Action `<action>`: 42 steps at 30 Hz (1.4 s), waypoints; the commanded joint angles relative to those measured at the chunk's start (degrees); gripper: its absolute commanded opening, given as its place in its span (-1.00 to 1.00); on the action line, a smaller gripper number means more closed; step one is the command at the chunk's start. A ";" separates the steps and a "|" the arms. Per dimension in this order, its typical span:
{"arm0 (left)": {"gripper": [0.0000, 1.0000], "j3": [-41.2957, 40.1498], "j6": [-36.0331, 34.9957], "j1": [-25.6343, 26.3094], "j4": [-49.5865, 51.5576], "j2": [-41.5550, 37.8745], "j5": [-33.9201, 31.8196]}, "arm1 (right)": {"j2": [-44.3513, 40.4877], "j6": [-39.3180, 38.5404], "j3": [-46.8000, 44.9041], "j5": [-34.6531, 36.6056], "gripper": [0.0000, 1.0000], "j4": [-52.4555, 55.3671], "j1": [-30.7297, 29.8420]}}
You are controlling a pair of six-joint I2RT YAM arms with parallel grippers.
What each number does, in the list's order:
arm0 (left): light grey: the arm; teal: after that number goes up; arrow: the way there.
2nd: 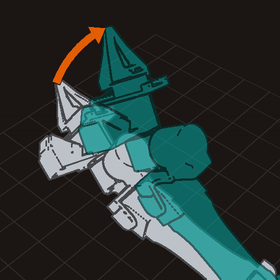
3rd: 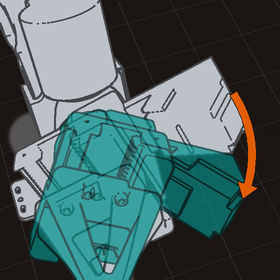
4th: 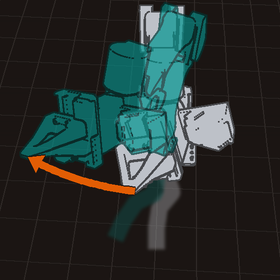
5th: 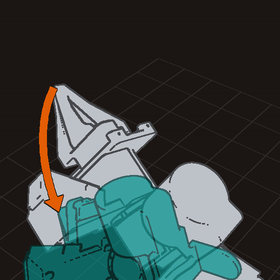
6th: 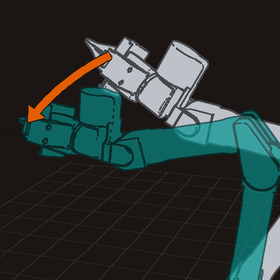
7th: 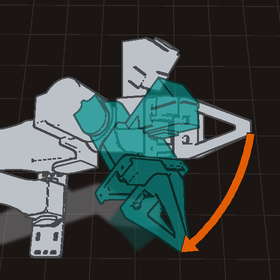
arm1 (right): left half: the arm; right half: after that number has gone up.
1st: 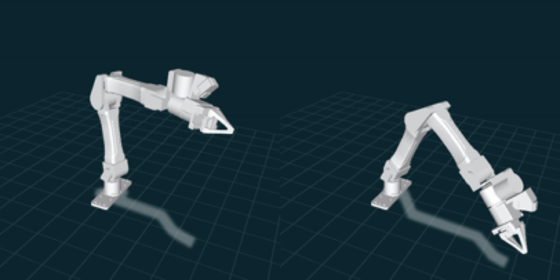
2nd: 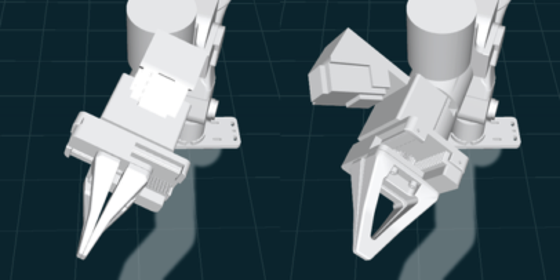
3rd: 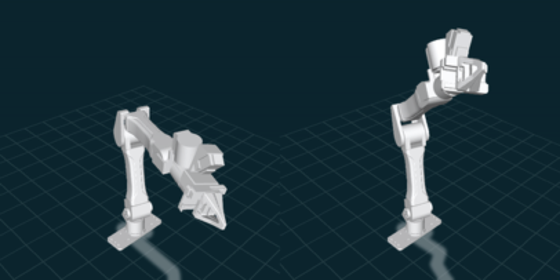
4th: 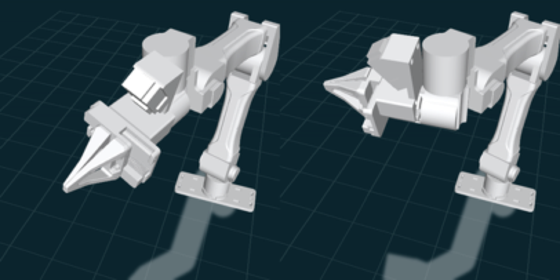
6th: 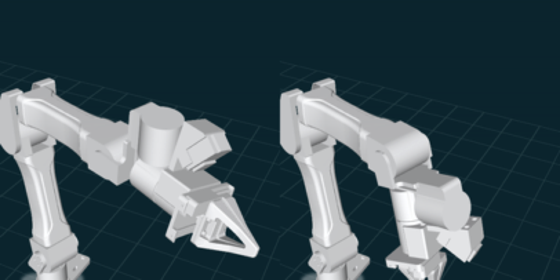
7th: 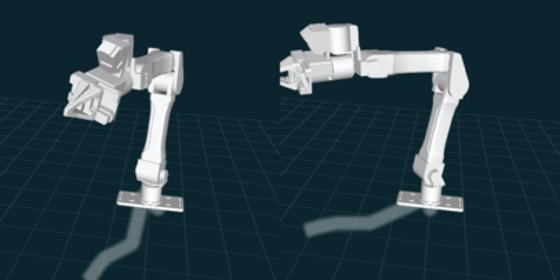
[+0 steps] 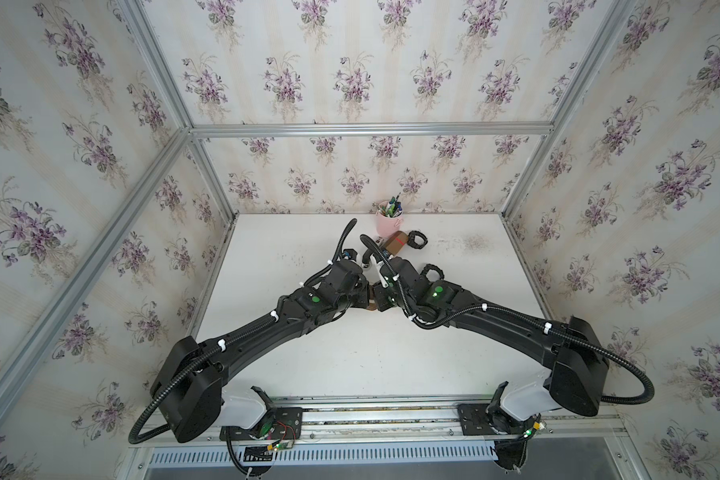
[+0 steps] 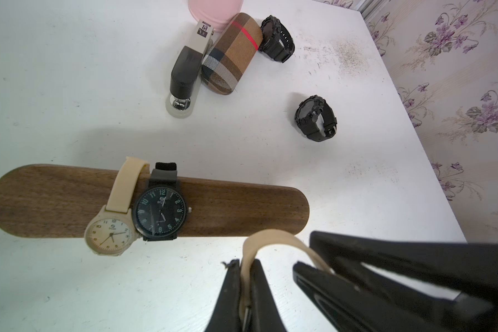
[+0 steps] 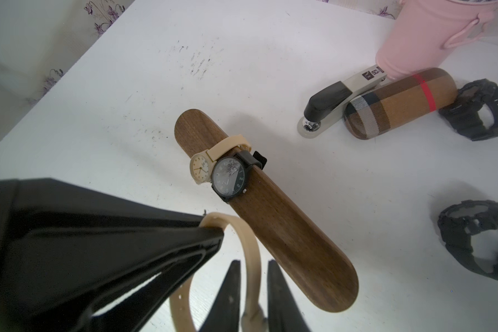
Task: Place watch on stand
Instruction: Pick up the watch at the center of the board.
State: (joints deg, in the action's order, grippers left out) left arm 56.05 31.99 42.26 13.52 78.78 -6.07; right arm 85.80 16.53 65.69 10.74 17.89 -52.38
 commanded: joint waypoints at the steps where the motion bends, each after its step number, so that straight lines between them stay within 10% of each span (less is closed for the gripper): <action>1: -0.93 -0.01 -1.75 -0.16 -2.30 -0.64 -0.88 | -2.10 0.58 -0.79 -2.52 -0.40 -1.69 0.00; 42: -0.92 -17.03 -32.40 -1.88 -30.71 -19.10 25.92 | -25.65 -0.71 -18.67 -27.62 -0.58 -17.89 6.23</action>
State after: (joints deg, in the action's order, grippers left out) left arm 39.07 1.76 40.51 -13.56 60.14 16.86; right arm 60.36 16.84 46.98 -14.96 1.89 -46.13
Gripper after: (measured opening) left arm 0.087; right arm 0.208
